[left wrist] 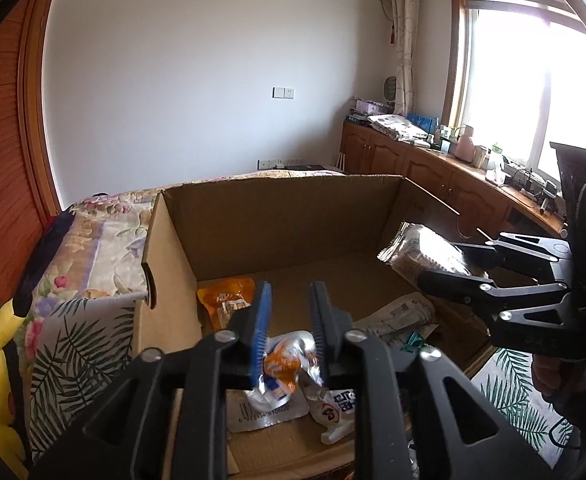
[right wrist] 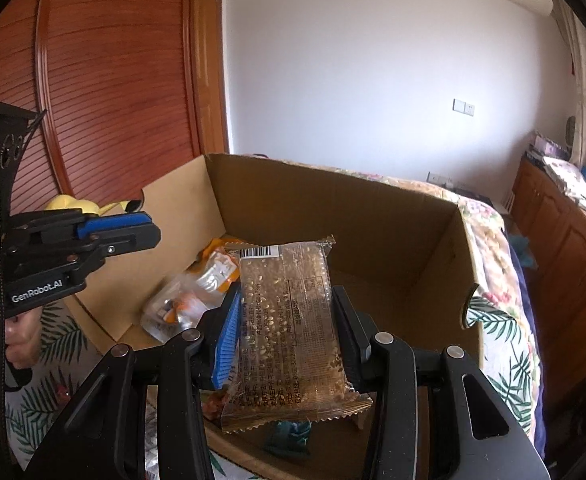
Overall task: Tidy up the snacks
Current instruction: 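Open both tools to drop the packs into the box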
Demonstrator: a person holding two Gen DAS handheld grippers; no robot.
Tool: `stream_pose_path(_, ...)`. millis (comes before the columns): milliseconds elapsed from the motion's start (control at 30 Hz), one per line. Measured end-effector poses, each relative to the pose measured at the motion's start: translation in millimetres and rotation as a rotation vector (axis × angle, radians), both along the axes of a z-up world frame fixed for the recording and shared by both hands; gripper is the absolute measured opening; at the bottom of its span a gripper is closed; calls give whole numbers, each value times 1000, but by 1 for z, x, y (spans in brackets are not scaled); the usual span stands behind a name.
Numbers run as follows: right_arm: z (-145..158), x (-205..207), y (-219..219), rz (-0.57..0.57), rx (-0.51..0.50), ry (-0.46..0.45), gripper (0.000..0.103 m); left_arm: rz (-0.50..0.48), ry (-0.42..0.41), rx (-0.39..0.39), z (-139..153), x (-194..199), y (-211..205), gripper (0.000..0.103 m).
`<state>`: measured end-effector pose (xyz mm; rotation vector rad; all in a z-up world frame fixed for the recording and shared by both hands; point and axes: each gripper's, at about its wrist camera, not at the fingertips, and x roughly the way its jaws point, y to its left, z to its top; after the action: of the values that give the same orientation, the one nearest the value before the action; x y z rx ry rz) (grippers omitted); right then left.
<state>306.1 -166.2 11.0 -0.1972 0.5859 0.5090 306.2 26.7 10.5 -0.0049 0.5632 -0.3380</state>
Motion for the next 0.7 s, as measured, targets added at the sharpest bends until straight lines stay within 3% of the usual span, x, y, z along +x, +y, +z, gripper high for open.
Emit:
stream_pose_path(200, -6, 1, 2, -3, -8, 11, 45, -3, 0, 5, -2, -4, 0, 39)
stream_pose_path(700, 7, -23, -8, -12, 35, -22, 50, -5, -4, 38, 7, -23, -4, 46)
